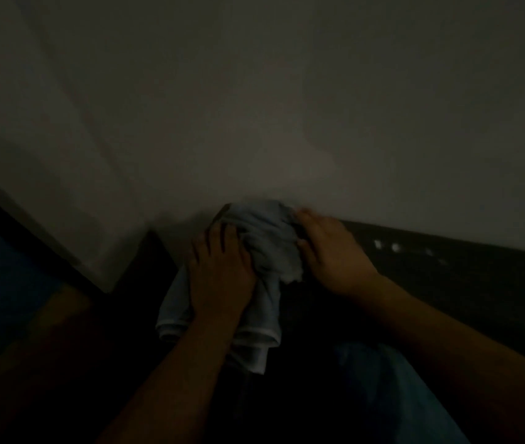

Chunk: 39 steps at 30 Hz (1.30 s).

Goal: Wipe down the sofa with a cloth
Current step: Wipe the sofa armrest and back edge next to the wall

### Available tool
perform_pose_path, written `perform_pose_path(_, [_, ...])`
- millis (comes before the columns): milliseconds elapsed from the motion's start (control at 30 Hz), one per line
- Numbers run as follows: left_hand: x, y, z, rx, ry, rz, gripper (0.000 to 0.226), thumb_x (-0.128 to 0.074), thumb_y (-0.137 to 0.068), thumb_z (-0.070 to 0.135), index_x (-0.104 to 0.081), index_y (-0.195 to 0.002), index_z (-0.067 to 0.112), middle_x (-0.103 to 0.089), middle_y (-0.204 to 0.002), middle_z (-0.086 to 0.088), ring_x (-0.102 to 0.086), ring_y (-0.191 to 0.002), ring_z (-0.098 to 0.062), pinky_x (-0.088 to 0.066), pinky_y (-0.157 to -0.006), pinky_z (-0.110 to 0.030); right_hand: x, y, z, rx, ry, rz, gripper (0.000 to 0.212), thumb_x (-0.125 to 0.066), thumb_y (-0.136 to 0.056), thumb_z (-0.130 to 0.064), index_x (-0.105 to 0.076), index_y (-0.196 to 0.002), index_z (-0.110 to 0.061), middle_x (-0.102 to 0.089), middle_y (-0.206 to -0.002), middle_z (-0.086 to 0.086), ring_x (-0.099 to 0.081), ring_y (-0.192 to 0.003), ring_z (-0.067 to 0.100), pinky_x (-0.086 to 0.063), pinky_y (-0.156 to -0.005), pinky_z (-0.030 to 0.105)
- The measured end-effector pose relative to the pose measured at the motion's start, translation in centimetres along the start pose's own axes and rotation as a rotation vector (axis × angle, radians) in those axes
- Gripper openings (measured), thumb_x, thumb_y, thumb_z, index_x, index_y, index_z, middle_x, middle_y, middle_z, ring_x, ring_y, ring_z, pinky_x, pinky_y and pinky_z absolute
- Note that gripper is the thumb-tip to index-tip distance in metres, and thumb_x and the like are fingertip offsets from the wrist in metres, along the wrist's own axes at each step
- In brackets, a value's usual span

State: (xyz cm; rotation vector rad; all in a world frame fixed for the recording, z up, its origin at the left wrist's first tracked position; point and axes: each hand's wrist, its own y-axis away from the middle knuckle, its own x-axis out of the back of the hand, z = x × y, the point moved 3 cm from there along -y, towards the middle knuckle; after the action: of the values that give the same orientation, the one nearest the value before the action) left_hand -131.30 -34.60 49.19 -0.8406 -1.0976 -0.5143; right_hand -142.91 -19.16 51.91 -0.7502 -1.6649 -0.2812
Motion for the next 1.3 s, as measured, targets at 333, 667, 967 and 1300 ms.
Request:
perform_pose_path(333, [-2.0,-2.7,8.4,-0.231,-0.218,-0.154,0.050,-0.034,-0.091,0.046,-0.054,-0.127,0.017,-0.057,-0.119,-0.017,-0.050,-0.104,-0.038,-0.038,-0.090,-0.050,5.5,15.5,18.7,-0.824,0.351,-0.024,0.101,-0.006,-0.080,-0.073,-0.026,-0.146,0.001,-0.024,-0.152,0.023,-0.021,-0.141,0.037,-0.014,-0.116,0.050])
perform_pose_path(667, [-3.1,-1.9,15.8,0.136,-0.108,-0.040,0.041,-0.037,-0.093,0.029,-0.062,-0.106,-0.001,-0.057,-0.119,-0.027,-0.047,-0.111,-0.043,-0.033,-0.092,-0.050,3.1,16.0,20.7,-0.780,0.388,0.072,0.087,-0.010,-0.085,-0.060,-0.027,-0.146,-0.001,-0.026,-0.153,0.021,-0.020,-0.142,0.034,-0.011,-0.117,0.047])
perform_pose_path(967, [-3.2,0.2,24.5,-0.012,-0.079,-0.256,0.050,-0.024,-0.098,0.039,-0.050,-0.126,0.008,-0.043,-0.138,-0.017,-0.034,-0.126,-0.037,-0.028,-0.100,-0.051,2.8,16.2,21.2,-0.728,0.351,0.150,0.082,-0.012,-0.085,-0.053,-0.031,-0.144,0.001,-0.028,-0.152,0.022,-0.021,-0.142,0.034,-0.010,-0.116,0.046])
perform_pose_path(1300, [-3.8,-0.6,17.1,-0.481,-0.016,-0.412,0.096,-0.019,-0.069,0.083,-0.030,-0.146,0.026,-0.028,-0.151,-0.005,-0.019,-0.139,-0.029,-0.013,-0.113,-0.046,5.9,16.8,21.9,-0.595,0.343,-0.043,0.077,-0.011,-0.089,-0.054,-0.032,-0.146,-0.007,-0.032,-0.152,0.015,-0.030,-0.139,0.031,-0.021,-0.113,0.043])
